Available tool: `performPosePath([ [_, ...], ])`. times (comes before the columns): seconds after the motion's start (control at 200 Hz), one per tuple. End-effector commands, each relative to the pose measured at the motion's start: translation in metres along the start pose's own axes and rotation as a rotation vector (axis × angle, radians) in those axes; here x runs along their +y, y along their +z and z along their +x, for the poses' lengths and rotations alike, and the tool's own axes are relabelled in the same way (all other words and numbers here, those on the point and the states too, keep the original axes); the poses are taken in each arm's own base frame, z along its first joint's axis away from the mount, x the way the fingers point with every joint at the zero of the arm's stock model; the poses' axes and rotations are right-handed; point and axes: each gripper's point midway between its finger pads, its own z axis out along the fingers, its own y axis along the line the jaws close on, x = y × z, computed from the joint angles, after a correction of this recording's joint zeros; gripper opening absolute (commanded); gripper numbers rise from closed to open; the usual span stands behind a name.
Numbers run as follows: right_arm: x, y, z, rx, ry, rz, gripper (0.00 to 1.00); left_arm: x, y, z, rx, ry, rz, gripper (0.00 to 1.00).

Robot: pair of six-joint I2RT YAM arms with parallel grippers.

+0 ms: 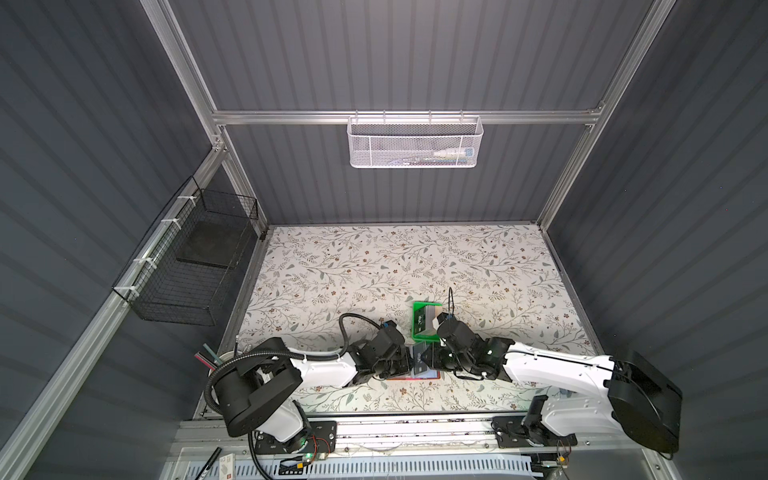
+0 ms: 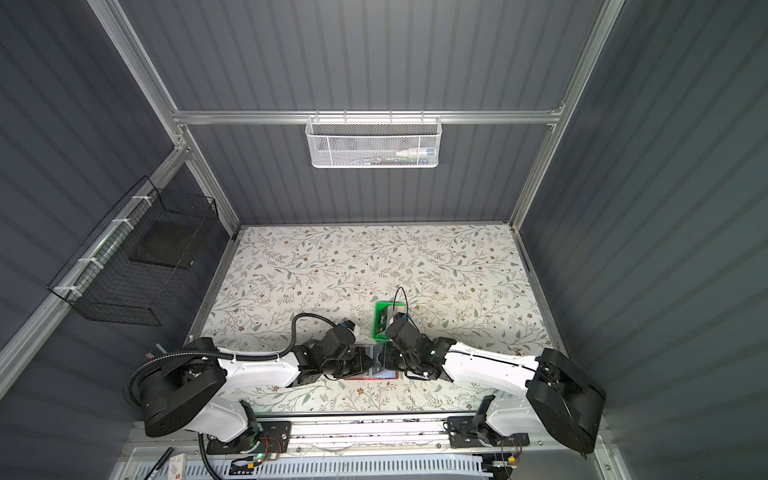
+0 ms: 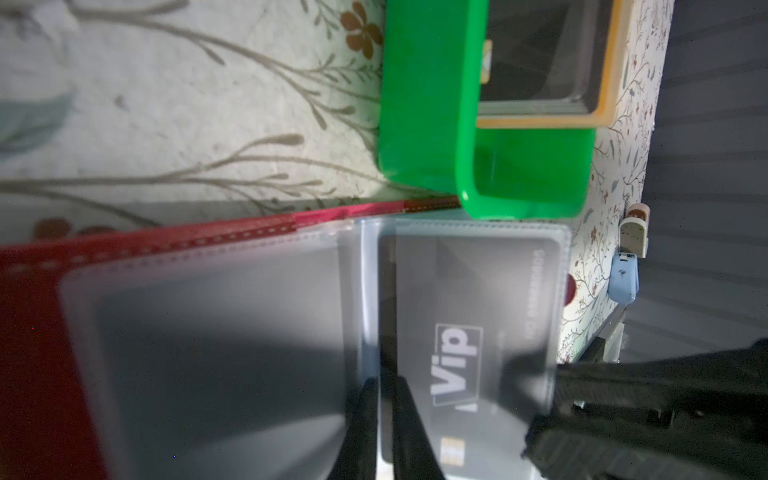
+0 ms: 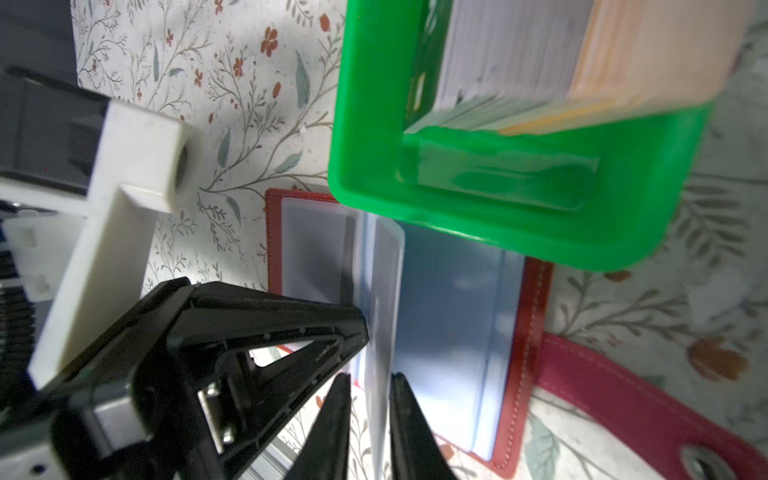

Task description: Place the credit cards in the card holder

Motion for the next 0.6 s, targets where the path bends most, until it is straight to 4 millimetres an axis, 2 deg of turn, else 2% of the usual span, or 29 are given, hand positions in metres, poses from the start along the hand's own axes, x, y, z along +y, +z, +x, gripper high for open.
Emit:
performPosePath([
  [0.0,0.004,0.0,-0.003,0.0,-0.019,0.025,0.21,0.005,-0.01,0.003,0.0,-0.024,-0.002,0.12],
  [0.365,0.031,0.011,-0.002,0.023,-0.068,0.029,0.23,0.018,-0.047,-0.009,-0.07,-0.071,0.042,0.15],
  [0.595,0.044,0.022,0.001,0.04,-0.088,0.033,0.26,0.03,-0.055,-0.006,-0.086,-0.084,0.043,0.17],
])
